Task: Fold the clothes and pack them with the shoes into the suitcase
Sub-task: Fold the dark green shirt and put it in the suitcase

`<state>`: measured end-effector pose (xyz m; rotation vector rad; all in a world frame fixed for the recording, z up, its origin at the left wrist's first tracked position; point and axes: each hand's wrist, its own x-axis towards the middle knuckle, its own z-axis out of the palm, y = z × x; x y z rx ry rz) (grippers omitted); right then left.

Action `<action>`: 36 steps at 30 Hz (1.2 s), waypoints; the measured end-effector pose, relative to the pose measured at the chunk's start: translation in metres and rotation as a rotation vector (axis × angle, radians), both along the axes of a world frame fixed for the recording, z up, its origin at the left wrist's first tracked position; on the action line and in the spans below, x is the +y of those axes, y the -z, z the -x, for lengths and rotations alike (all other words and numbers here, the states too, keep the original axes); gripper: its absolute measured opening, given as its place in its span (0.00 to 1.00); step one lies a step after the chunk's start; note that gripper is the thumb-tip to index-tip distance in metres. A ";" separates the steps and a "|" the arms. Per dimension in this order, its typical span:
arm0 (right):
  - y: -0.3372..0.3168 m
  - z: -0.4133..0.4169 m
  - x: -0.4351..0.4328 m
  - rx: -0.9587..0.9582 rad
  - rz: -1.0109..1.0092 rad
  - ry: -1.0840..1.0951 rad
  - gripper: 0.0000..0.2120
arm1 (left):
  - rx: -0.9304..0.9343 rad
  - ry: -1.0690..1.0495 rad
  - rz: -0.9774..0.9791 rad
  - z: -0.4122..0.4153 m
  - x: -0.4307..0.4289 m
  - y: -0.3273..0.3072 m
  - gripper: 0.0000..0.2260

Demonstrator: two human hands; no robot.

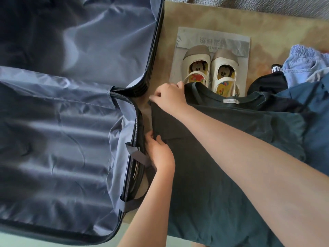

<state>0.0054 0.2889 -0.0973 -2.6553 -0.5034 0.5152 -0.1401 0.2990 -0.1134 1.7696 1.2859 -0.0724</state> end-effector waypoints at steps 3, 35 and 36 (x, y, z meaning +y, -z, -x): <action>0.000 -0.007 0.001 0.023 -0.127 0.192 0.15 | 0.025 -0.058 0.007 -0.003 -0.001 0.002 0.17; 0.019 0.115 -0.123 -0.366 0.256 -0.357 0.27 | 0.171 0.958 -0.243 0.025 -0.009 0.021 0.29; 0.022 0.117 -0.129 -0.342 0.293 -0.375 0.27 | 0.268 0.985 -0.254 0.027 -0.007 0.024 0.30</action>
